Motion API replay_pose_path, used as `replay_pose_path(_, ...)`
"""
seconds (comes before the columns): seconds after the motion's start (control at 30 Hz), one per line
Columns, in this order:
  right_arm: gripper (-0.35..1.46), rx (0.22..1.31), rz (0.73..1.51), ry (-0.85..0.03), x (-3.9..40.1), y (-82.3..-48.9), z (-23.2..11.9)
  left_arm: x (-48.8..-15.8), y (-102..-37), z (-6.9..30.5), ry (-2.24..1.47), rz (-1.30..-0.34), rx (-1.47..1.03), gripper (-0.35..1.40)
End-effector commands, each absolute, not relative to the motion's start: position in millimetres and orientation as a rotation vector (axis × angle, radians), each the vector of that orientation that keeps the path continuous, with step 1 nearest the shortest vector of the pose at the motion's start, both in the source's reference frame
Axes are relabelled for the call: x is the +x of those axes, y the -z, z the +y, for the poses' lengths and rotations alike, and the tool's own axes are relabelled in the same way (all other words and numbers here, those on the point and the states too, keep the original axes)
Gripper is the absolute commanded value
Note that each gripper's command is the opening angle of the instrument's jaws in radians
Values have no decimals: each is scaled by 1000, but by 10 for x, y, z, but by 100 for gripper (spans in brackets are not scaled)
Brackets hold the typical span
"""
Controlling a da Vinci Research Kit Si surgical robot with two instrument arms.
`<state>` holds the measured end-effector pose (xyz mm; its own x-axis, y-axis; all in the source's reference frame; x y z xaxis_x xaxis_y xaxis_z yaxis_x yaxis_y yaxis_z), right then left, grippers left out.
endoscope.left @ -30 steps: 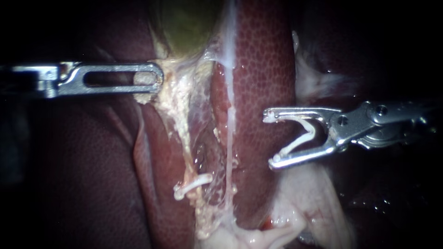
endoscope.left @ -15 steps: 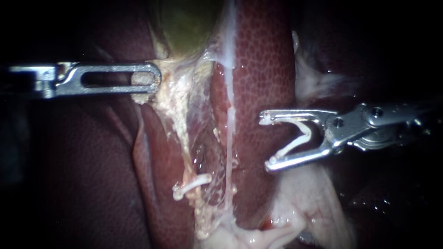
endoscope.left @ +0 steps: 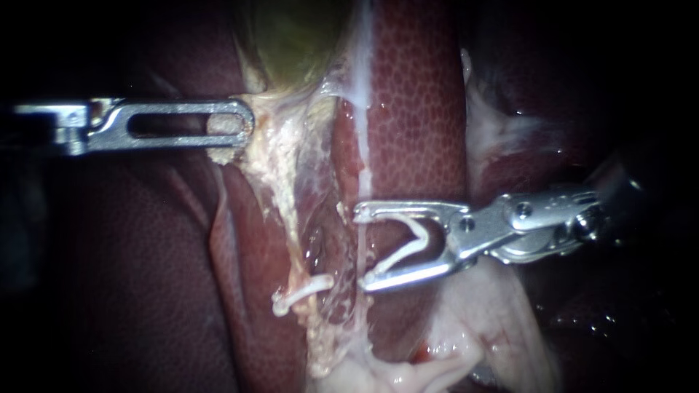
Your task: Clipping second clip left tube
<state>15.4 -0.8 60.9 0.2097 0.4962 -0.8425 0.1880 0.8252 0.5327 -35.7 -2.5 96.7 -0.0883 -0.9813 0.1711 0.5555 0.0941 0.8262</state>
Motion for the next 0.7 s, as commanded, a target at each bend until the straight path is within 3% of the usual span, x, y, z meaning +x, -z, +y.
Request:
replay_pose_path(0.03, 60, 611, 1362, -232, 158, -613, -10, -357, -967, -25, 1422, -923, 609, -35)
replay_pose_path(0.7, 60, 660, 1350, -245, 207, -667, -38, -358, -964, -27, 1424, -923, 607, -35)
